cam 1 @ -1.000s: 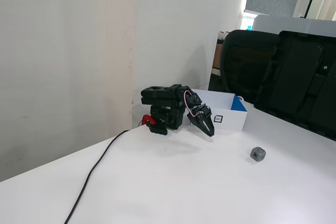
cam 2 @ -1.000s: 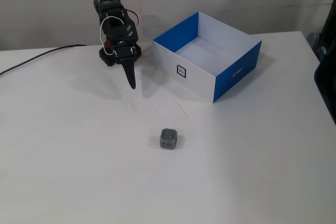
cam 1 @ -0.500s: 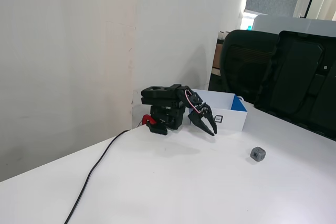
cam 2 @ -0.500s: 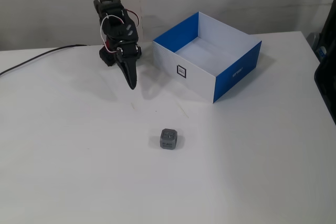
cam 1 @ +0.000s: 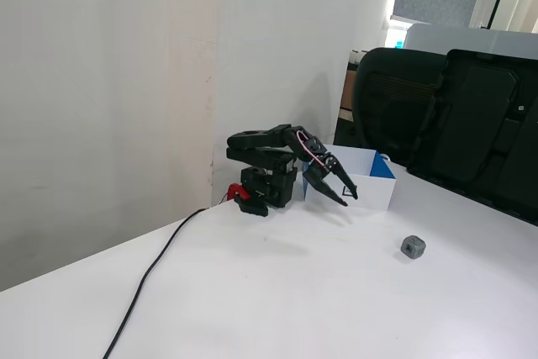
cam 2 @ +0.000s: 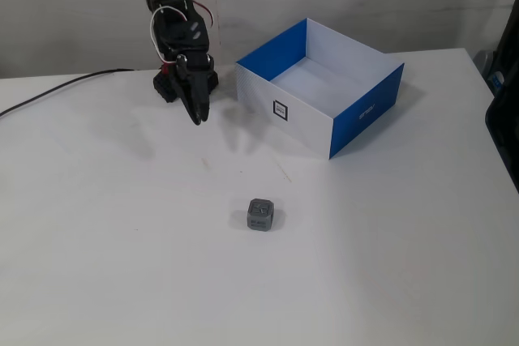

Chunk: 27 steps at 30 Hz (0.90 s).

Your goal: Grasp the gray block and put it in the box.

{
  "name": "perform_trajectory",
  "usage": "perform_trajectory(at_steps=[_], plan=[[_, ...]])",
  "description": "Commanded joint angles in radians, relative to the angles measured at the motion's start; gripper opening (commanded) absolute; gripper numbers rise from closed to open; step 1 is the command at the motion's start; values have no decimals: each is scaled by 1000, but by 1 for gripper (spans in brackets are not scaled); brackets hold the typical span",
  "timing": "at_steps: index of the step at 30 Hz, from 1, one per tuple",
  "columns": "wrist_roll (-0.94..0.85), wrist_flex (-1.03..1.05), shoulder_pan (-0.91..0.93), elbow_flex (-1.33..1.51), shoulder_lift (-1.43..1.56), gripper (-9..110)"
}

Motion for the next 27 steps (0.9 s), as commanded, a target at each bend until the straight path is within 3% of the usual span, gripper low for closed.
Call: perform_trajectory(at_steps=[1, 7, 16, 27], plan=[[-124, 35, 14, -158, -97, 15], [-360, 172, 55, -252, -115, 16], [-788, 178, -37, -282, -186, 17], [-1106, -137, -132, -132, -170, 18]])
